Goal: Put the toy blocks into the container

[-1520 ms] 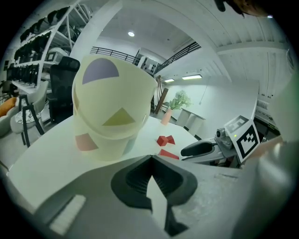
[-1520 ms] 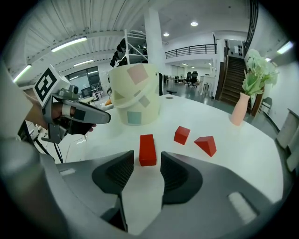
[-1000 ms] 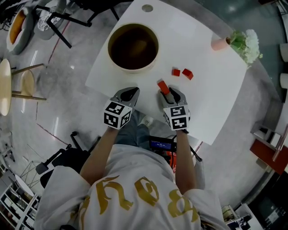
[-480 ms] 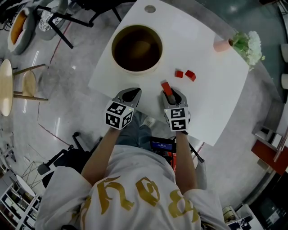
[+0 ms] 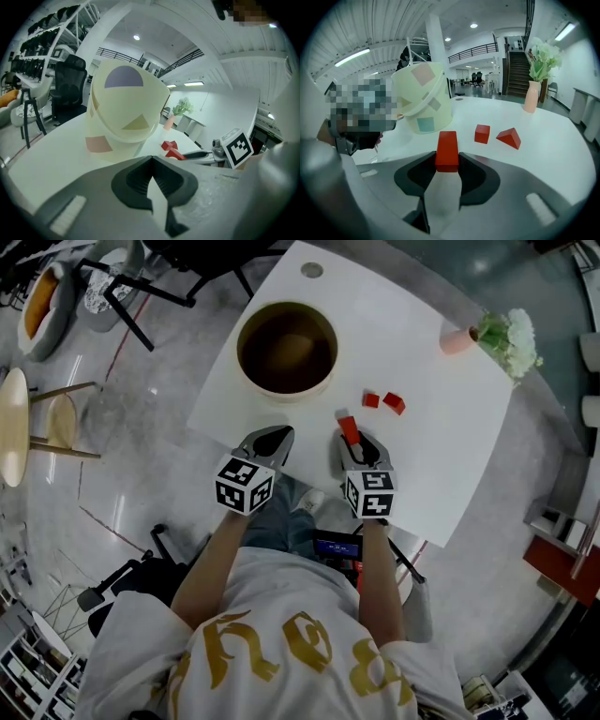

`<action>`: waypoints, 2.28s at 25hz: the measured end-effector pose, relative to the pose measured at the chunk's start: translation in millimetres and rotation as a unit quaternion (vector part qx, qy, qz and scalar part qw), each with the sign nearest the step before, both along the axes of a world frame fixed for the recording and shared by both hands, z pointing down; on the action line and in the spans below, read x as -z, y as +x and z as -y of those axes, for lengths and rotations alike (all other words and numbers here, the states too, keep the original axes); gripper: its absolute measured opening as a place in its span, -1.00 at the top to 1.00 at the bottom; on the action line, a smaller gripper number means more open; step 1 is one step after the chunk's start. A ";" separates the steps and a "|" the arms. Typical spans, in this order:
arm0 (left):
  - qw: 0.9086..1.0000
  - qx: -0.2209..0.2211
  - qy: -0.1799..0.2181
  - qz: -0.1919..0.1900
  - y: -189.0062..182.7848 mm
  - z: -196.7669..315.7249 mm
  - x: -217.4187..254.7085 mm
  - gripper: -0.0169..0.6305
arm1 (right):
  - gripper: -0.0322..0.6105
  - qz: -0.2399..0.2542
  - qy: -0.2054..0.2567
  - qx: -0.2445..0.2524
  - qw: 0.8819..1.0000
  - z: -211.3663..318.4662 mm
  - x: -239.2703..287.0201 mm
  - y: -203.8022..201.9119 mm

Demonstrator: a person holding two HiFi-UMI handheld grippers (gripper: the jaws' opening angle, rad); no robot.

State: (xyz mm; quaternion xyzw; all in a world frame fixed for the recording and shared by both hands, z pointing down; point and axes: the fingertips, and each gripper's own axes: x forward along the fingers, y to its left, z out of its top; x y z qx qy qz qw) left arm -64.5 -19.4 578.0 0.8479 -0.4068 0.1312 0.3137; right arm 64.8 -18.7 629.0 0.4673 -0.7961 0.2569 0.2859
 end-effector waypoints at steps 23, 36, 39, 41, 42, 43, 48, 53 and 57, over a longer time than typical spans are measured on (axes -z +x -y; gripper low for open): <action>0.993 0.052 0.101 -0.015 -11.5 -4.4 90.4 0.94 | 0.36 0.059 0.099 -0.002 0.993 6.5 114.6 -0.3; 0.985 0.095 0.141 -0.026 -31.9 -2.2 143.6 0.94 | 0.36 0.077 0.139 0.024 0.987 5.7 156.9 -18.2; 0.984 0.099 0.148 -0.024 -36.1 -1.6 149.3 0.94 | 0.36 0.081 0.146 0.028 0.986 8.5 164.7 -23.0; 0.983 0.099 0.151 -0.018 -38.6 -0.1 151.4 0.94 | 0.36 0.084 0.149 0.032 0.985 10.7 169.8 -27.1; 0.983 0.101 0.154 -0.015 -40.7 1.4 152.5 0.94 | 0.36 0.087 0.150 0.035 0.984 11.8 172.9 -29.6; 0.982 0.105 0.156 -0.011 -43.4 3.4 153.4 0.94 | 0.36 0.090 0.152 0.038 0.984 12.9 176.6 -32.2; 0.979 0.134 0.155 -0.019 -59.3 19.1 159.2 0.94 | 0.36 0.102 0.166 0.047 0.980 26.2 194.6 -42.4; 0.975 0.147 0.161 -0.051 -74.1 36.5 170.3 0.94 | 0.36 0.105 0.168 0.045 0.979 43.3 200.3 -51.1; 0.975 0.141 0.163 -0.048 -83.0 52.3 173.0 0.94 | 0.36 0.103 0.172 0.048 0.979 58.2 205.6 -63.1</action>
